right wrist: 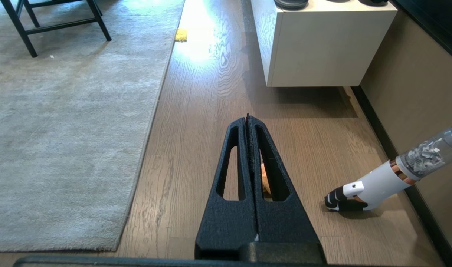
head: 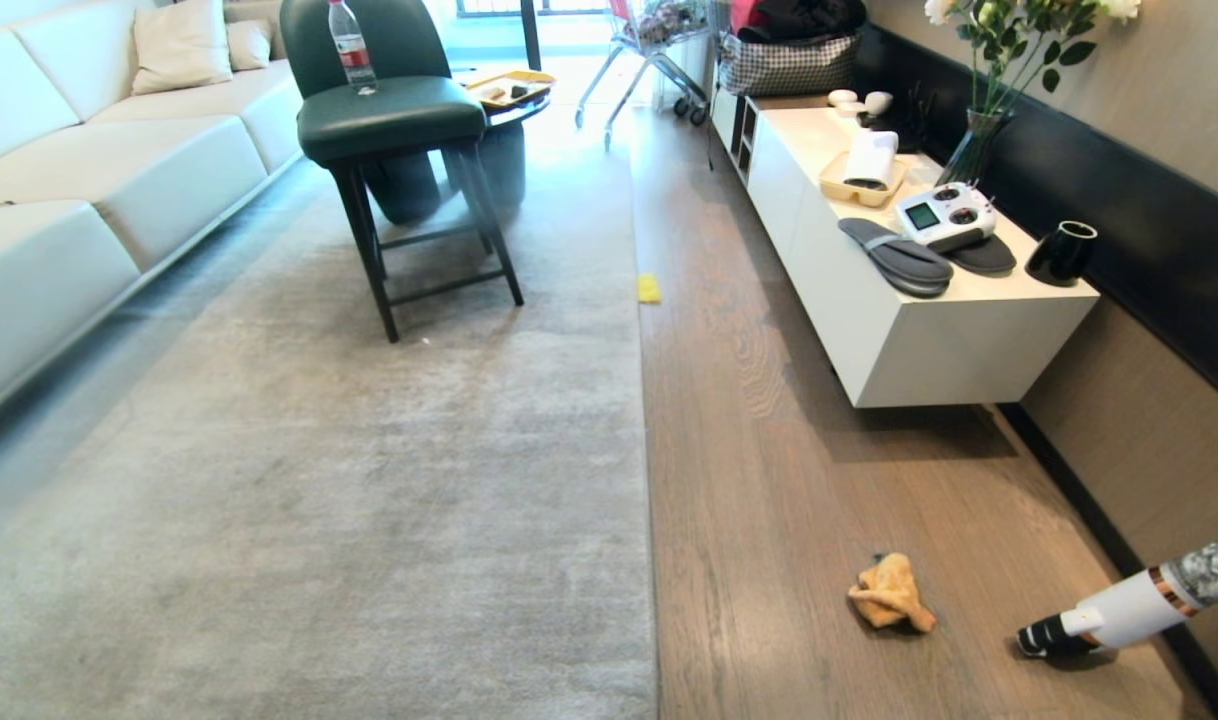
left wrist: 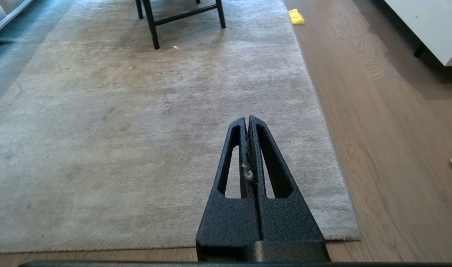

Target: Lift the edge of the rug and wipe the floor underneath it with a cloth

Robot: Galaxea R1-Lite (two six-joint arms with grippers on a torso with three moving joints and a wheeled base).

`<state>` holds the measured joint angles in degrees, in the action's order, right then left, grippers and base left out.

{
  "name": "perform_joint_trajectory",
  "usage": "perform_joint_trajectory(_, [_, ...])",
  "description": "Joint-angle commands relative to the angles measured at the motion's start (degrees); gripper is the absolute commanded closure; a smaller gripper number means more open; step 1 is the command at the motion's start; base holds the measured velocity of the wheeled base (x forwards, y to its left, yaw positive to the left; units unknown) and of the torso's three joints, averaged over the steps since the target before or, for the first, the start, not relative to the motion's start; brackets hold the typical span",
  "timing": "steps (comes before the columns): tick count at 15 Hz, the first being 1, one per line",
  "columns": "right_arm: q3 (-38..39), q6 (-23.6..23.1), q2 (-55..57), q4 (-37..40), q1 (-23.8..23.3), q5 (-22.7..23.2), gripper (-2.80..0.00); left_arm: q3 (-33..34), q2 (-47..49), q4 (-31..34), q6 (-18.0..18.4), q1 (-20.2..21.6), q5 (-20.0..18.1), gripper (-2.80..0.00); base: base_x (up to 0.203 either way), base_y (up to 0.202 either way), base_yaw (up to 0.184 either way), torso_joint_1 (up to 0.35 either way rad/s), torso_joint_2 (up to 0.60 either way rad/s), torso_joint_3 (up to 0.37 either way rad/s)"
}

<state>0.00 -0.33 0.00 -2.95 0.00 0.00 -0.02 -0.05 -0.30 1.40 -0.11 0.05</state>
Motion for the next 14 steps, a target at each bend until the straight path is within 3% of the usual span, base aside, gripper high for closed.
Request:
perform_joint_trajectory(1, [0.0, 0.0, 0.1, 0.0, 0.0, 0.0, 0.0, 0.0, 0.0, 0.0, 0.1, 0.0, 0.0, 0.0, 0.0, 0.0, 0.0, 0.0, 0.0, 0.0])
perform_joint_trajectory(14, [0.0, 0.2, 0.1, 0.0, 0.0, 0.0, 0.0, 0.0, 0.0, 0.0, 0.1, 0.0, 0.0, 0.0, 0.0, 0.0, 0.0, 0.0, 0.0, 0.019])
